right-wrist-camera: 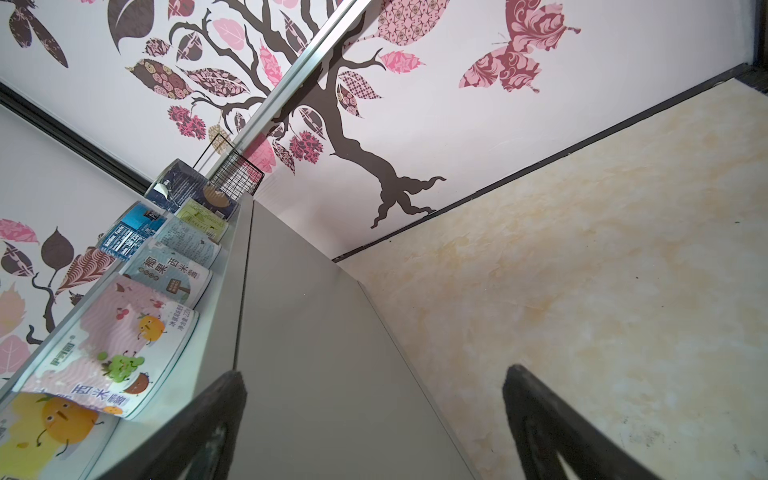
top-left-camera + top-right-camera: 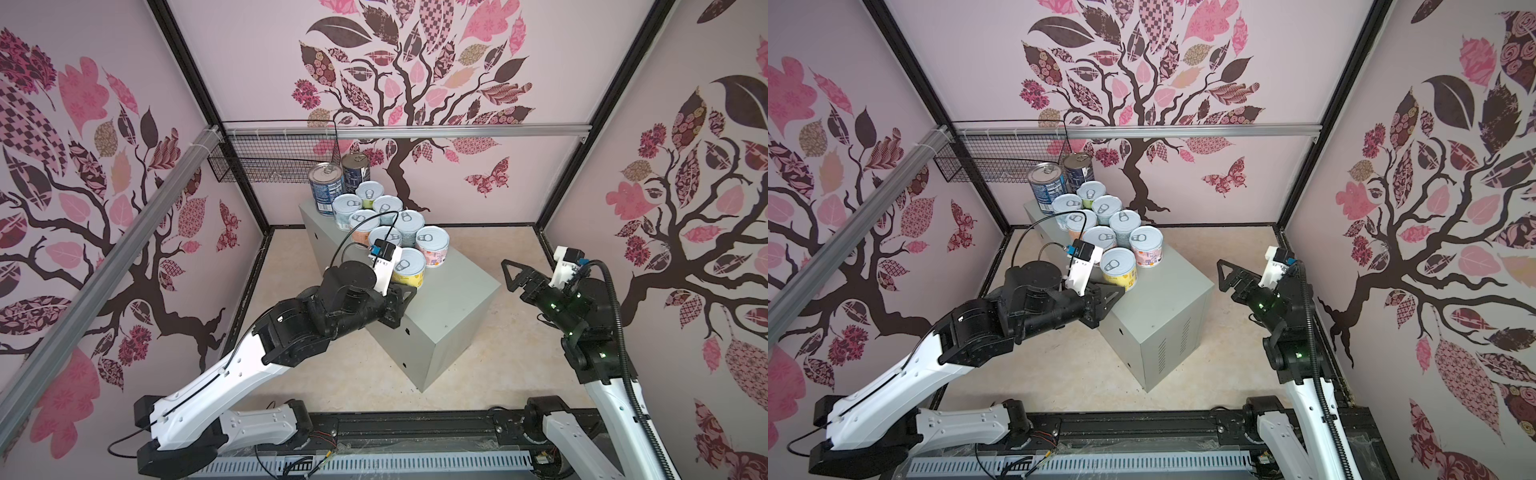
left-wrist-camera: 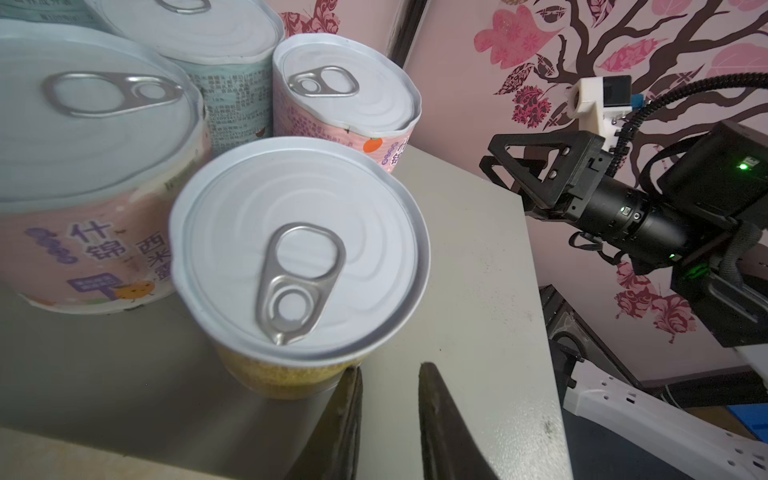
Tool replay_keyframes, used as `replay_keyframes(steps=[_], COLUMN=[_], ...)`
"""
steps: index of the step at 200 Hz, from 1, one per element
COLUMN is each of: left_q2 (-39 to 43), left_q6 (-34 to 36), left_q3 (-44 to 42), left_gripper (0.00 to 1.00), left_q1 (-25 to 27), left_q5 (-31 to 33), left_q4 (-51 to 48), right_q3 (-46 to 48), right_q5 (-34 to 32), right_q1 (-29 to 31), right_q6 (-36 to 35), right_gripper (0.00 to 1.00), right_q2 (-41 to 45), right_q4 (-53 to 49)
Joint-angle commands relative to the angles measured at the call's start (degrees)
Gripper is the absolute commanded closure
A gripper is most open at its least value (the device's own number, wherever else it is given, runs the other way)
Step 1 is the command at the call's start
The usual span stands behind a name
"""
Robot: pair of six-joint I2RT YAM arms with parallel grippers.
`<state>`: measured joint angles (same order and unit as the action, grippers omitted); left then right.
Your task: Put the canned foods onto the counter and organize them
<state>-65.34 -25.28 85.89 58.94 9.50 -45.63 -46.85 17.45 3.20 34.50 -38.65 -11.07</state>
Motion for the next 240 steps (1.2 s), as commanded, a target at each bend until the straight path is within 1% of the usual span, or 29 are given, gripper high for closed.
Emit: replay_keyframes(steps=[1, 82, 146, 172, 202, 224, 240], left_q2=[-0.22, -0.4, -0.19, 0.84, 2.87, 4.98, 7.02], left_q6=[0.93, 0.67, 0.45, 0.11, 0.22, 0.64, 1.19], left_q3=[2.0, 1.37, 1.12, 1.18, 2.31, 3.6, 4.15], left_gripper=[0.73, 0.72, 0.71, 0.68, 0.6, 0.54, 0.53], left_q1=[-0.13, -2.99, -3.92, -3.94, -3.92, -3.92, -3.94], left_q5=[2.34, 0.16, -1.01, -1.06, -0.56, 0.99, 3.04], left_q4=[0.15, 0.91, 1.07, 0.77, -0.78, -2.74, -4.01], right_q3=[0.05, 0.81, 0.89, 0.76, 0.28, -0.59, -1.05], right_q5=[0.48, 0.52, 0.31, 0.21, -0.63, -1.61, -2.43], right_q1=[0.3, 0.28, 0.26, 0.24, 0.3, 0.27, 0.28], right_q6=[0.01, 0.1, -0.05, -0.09, -0.64, -1.19, -1.21], right_gripper=[0.0, 0.0, 0.0, 0.0, 0.0, 0.0, 0.0], right_q2=[0.9, 1.3, 1.65, 1.65, 1.65, 1.56, 1.43], right_q4=[1.14, 1.4, 1.25, 1.3, 0.85, 0.22, 0.17])
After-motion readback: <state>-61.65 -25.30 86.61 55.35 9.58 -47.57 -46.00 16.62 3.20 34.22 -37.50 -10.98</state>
